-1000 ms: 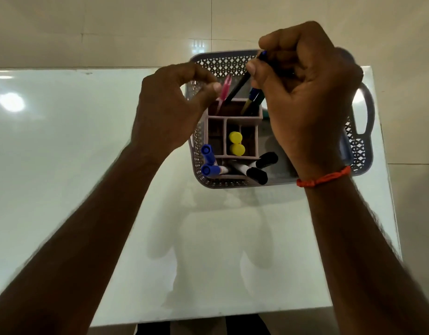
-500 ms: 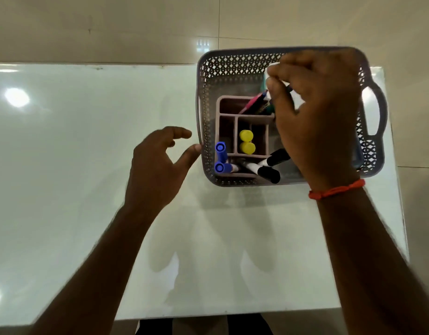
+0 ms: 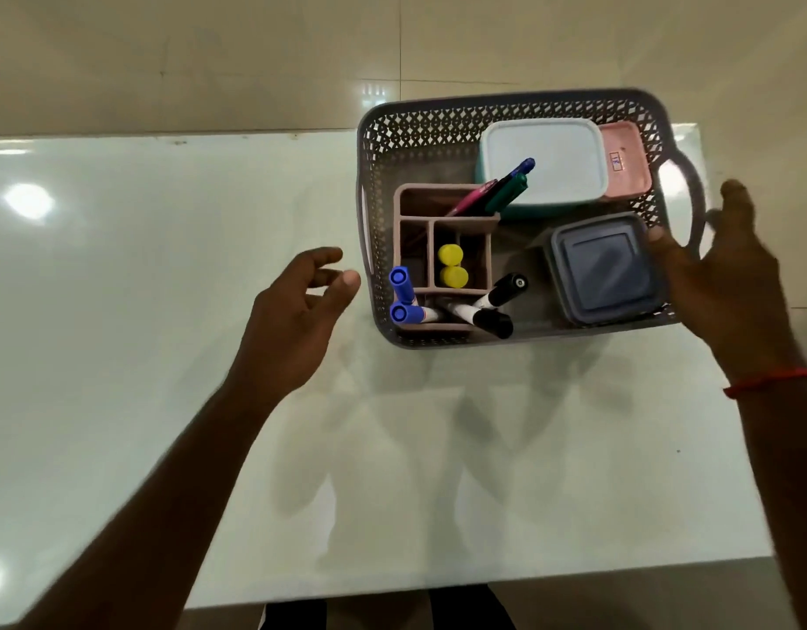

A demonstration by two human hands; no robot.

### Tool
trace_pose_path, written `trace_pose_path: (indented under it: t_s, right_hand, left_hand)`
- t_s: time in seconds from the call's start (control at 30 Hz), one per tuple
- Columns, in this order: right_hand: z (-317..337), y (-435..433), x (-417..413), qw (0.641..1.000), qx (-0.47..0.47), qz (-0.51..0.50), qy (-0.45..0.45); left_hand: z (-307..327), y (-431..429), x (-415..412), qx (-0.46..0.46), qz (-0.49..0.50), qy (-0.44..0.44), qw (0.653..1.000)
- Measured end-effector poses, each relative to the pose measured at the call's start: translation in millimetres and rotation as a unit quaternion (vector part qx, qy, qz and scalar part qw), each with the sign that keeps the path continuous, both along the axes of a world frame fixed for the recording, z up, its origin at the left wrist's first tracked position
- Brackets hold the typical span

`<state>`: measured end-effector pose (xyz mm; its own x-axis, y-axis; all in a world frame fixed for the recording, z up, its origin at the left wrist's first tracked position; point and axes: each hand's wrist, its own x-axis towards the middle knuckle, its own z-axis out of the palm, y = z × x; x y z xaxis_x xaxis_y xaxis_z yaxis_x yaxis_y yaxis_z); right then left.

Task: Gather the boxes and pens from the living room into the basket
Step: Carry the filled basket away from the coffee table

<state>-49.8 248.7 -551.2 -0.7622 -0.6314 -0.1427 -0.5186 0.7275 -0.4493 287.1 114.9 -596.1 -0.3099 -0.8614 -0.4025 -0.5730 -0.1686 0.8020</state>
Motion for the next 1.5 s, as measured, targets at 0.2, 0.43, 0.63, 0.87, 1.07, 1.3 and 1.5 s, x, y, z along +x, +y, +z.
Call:
trace_pose_path:
  t_s: [0.2, 0.43, 0.63, 0.87, 1.07, 1.3, 1.5]
  right_hand:
    - [-8.6, 3.1, 2.4, 1.000, -0.001, -0.016, 0.025]
    - [-22.3, 40.6, 25.9, 1.000, 0.021, 0.009, 0.003]
    - [-23.8, 65.5, 55.8, 0.996, 0.045, 0.082, -0.005]
    - [-3.2, 79.5, 80.1, 0.994, 0.043, 0.097, -0.038]
    - [41.4, 83.0, 87.3, 0.993, 0.034, 0.112, -0.016]
    - [127.3, 82.2, 108.7, 0.993, 0.003, 0.119, -0.021]
    - [202.0, 93.1, 127.3, 0.993, -0.022, 0.115, -0.031]
  left_hand:
    - [11.3, -15.8, -38.6, 0.051, 0.012, 0.078, 0.996]
    - [19.4, -6.1, -3.9, 0.053, 0.062, -0.006, 0.997]
    - [27.3, 19.2, 38.6, 0.030, 0.050, -0.126, 0.990]
    - [41.7, 38.3, 68.5, 0.027, 0.028, -0.134, 0.990]
    - [85.6, 46.2, 81.5, 0.015, 0.050, -0.121, 0.991]
    - [174.6, 50.8, 105.9, -0.024, 0.050, -0.142, 0.988]
    - [249.8, 59.6, 127.1, -0.062, 0.066, -0.150, 0.985]
